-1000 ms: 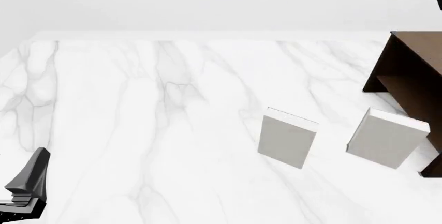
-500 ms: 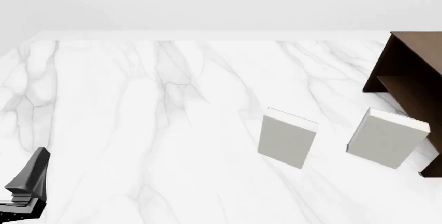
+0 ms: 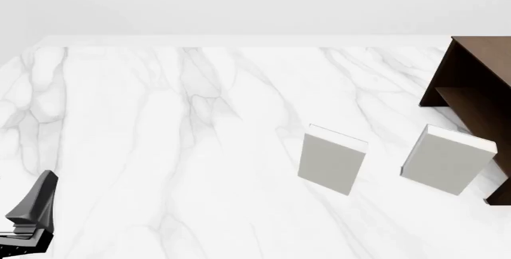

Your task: Pick up the book on the left and place it on top of the shelf.

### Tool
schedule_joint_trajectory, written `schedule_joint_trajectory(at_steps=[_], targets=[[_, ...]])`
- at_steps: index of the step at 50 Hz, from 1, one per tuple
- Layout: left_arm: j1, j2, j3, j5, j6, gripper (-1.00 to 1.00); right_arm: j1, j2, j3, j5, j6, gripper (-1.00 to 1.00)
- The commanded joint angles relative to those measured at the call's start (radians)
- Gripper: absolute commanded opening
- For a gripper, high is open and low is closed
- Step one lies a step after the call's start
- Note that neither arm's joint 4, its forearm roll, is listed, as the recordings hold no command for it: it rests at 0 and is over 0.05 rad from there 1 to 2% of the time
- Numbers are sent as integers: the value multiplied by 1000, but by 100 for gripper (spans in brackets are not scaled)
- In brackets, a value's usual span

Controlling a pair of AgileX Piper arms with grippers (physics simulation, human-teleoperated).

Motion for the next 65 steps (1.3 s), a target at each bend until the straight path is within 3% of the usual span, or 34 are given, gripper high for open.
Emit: schedule_joint_trajectory(at_steps=[1, 65], targets=[[0, 0, 0, 0, 0, 100, -35, 29, -6, -41, 3, -100], [0, 0, 0, 0, 0, 100, -162, 322, -75, -232, -39, -100]])
